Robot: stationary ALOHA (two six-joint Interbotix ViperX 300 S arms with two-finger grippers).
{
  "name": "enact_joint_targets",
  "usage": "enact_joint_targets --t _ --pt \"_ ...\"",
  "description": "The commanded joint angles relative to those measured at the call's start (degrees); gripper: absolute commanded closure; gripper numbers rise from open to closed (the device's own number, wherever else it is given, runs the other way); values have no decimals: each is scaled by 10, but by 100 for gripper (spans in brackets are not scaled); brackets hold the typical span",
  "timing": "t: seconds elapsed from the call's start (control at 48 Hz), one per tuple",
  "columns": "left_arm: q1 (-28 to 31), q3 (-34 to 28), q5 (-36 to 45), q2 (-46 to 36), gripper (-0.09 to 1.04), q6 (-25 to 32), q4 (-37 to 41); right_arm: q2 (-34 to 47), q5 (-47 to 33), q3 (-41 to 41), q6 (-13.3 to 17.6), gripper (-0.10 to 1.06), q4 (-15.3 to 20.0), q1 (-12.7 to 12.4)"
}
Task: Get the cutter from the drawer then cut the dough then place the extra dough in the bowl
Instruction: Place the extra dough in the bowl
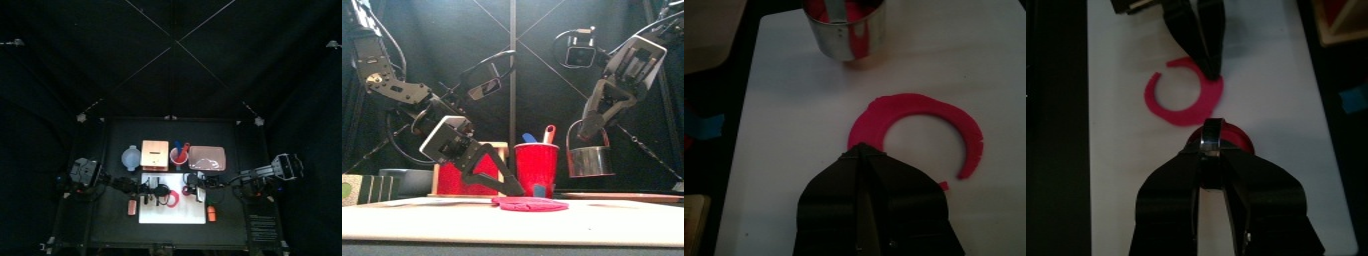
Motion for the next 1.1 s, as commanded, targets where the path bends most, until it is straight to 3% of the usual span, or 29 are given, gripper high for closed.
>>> enact_joint_targets --t 0.021,0.396,0.854,1.104 --pt "2 -2 -1 -21 47 1 -3 -27 1 10 -3 44 -1 -10" --pt "4 -1 -1 -57 47 4 -2 -22 11 11 -1 41 3 -4" --pt "10 -16 29 -54 43 5 -1 -25 4 12 -1 15 6 -4" --pt "18 -35 63 -52 24 32 34 -28 -3 7 -1 15 -6 -7"
